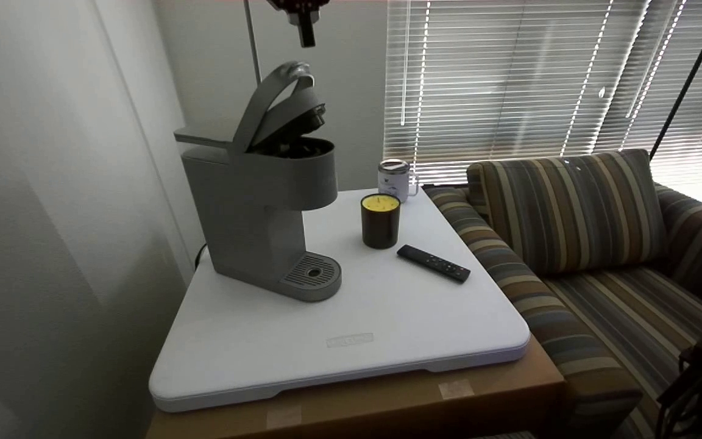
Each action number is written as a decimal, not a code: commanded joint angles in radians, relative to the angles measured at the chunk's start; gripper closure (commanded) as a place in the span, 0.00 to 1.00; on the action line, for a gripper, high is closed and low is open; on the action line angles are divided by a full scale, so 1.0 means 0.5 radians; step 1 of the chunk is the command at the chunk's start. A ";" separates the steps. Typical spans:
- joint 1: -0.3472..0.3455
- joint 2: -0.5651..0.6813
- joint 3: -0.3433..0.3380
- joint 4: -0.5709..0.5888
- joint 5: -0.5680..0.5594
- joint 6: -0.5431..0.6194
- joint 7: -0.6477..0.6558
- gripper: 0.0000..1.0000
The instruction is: Close the lid of the coffee maker
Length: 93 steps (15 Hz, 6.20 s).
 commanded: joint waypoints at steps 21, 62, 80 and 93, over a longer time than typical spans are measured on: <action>-0.055 0.094 -0.001 -0.032 0.035 -0.044 0.142 1.00; -0.072 0.212 0.001 0.073 0.172 -0.148 0.452 1.00; -0.072 0.335 -0.032 0.010 0.162 -0.124 0.698 1.00; -0.072 0.249 -0.058 0.035 0.133 -0.261 0.635 1.00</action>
